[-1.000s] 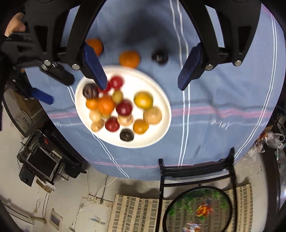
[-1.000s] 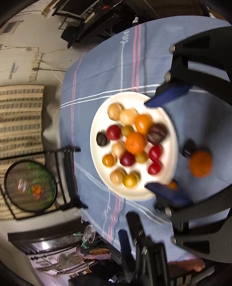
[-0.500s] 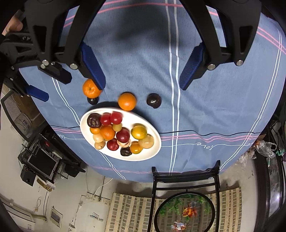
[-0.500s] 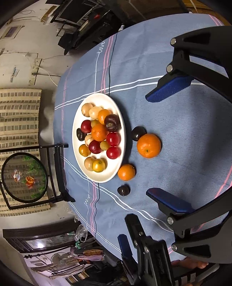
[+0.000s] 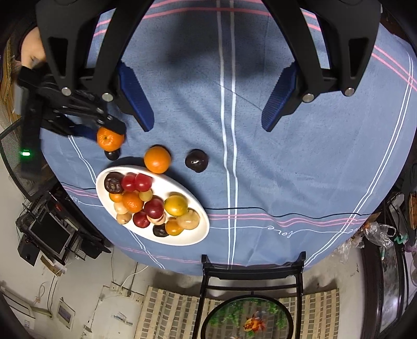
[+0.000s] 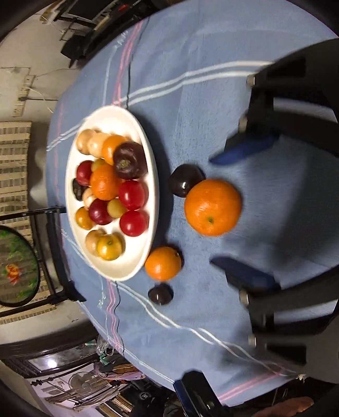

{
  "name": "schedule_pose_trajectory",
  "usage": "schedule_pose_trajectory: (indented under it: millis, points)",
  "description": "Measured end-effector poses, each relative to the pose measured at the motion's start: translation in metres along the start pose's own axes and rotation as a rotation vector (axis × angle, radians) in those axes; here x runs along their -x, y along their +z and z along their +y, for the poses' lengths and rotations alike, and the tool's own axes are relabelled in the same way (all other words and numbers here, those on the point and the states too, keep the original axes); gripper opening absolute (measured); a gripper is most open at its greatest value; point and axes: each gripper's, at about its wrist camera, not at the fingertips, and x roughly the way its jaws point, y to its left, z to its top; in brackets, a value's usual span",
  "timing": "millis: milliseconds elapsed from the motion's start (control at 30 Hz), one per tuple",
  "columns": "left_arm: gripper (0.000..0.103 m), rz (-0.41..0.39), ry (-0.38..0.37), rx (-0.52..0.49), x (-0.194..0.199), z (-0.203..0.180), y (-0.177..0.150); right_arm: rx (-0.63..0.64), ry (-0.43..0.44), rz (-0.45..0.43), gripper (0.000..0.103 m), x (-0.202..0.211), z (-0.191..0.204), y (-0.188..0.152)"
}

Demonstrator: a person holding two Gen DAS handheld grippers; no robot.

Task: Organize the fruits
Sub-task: 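Grasp an orange with the right tool while the left tool grasps a dark heart-shaped plum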

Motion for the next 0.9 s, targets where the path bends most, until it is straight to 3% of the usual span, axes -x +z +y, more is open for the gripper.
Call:
schedule_pose_trajectory:
  millis: [333, 400, 467, 500, 600, 800, 900]
  points:
    - [0.086, 0.038, 0.019, -0.142, -0.049, -0.023, 0.018, -0.039, 0.075, -0.065, 0.045, 0.052, -0.02, -0.02]
    - [0.078, 0.058, 0.054, -0.175, -0.067, -0.021, 0.022, -0.054, 0.083, -0.078, 0.045, 0.058, -0.027, -0.023]
    - [0.057, 0.095, 0.049, -0.181, -0.083, -0.016, 0.025, -0.066, 0.088, -0.091, 0.045, 0.063, -0.033, -0.023]
    - [0.053, 0.116, 0.025, -0.173, -0.092, -0.013, 0.027, -0.071, 0.091, -0.1, 0.046, 0.066, -0.035, -0.022]
    - [0.051, 0.121, 0.002, -0.169, -0.104, -0.01, 0.03, -0.072, 0.092, -0.109, 0.046, 0.068, -0.038, -0.019]
    - [0.053, 0.1, -0.002, -0.218, -0.116, -0.018, 0.032, -0.065, 0.116, -0.019, 0.046, 0.049, -0.035, -0.028]
    - [0.039, 0.091, -0.011, -0.209, -0.115, -0.017, 0.033, -0.074, 0.139, -0.026, 0.049, 0.053, -0.03, -0.032]
